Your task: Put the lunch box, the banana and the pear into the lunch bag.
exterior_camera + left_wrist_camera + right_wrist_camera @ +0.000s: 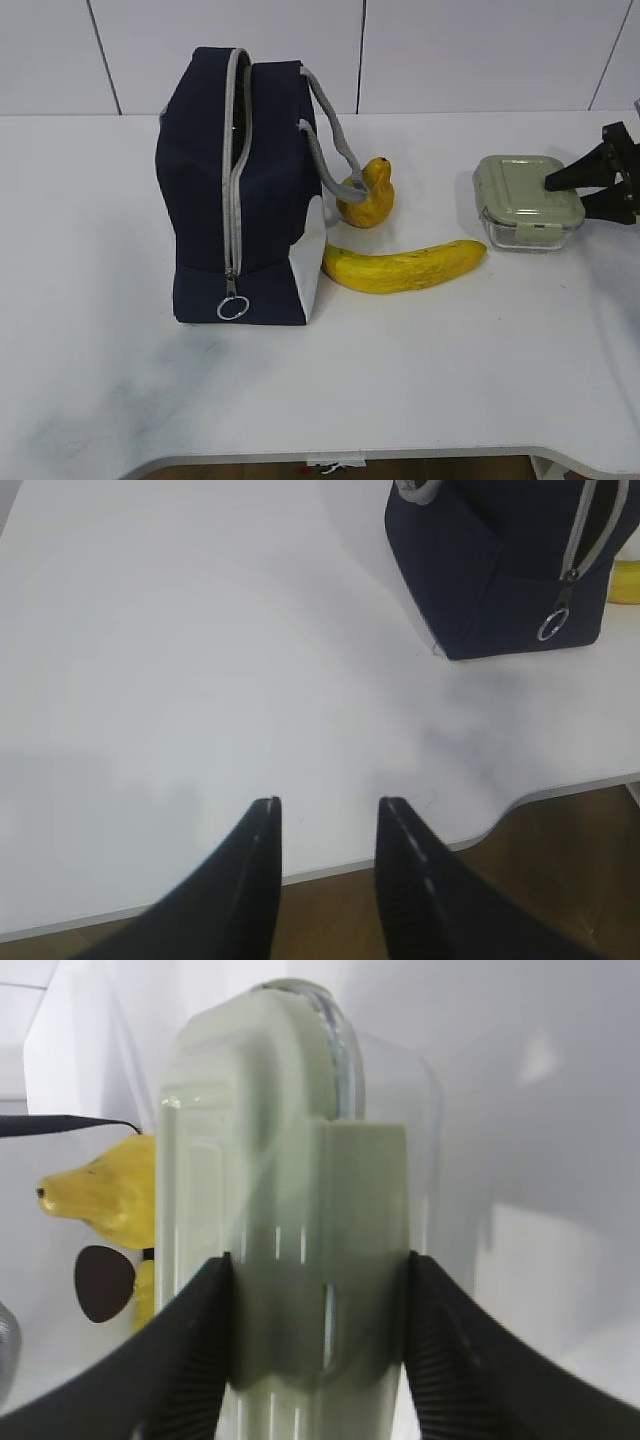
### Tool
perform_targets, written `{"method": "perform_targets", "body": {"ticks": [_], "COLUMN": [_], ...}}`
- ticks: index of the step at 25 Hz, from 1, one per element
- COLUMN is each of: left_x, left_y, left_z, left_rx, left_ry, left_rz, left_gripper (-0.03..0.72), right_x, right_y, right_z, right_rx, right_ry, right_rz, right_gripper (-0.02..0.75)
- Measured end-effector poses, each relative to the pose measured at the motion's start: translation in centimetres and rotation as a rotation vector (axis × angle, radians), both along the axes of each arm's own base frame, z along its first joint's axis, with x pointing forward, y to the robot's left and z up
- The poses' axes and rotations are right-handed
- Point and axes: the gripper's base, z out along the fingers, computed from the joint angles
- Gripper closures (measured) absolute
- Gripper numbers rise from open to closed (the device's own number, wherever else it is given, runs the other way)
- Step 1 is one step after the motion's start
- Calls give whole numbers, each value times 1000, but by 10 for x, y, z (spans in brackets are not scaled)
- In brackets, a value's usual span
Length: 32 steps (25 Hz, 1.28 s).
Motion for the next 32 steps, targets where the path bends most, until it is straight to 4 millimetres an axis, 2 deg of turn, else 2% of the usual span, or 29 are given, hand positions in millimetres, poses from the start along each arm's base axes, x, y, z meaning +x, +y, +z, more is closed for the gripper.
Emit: {"method": "perform_targets", "body": {"ticks": [11,17,23,28,32], "left_x": [0,5,31,62,92], "left_y": [-2,-7,-13,-19,-22], "left_z": [0,3,15,33,48], "left_rx": [-17,-72,-155,-244,-285], "left_ry": [0,14,86,171,216], "left_rz": [-12,-44,-67,-86,-76], "left_gripper": [444,444,444,440,374], "right_x": [-4,-11,-17,-19,-17], "right_y": [1,5,21,54,83], "right_z": [33,69,102,124,137], "right_rx": [-3,-32,-45,-33,38], "right_ry": [5,-39,-87,-125,-161], "right_rz": [-45,-54,-44,25,69], "right_gripper": [342,342,342,342,342]}}
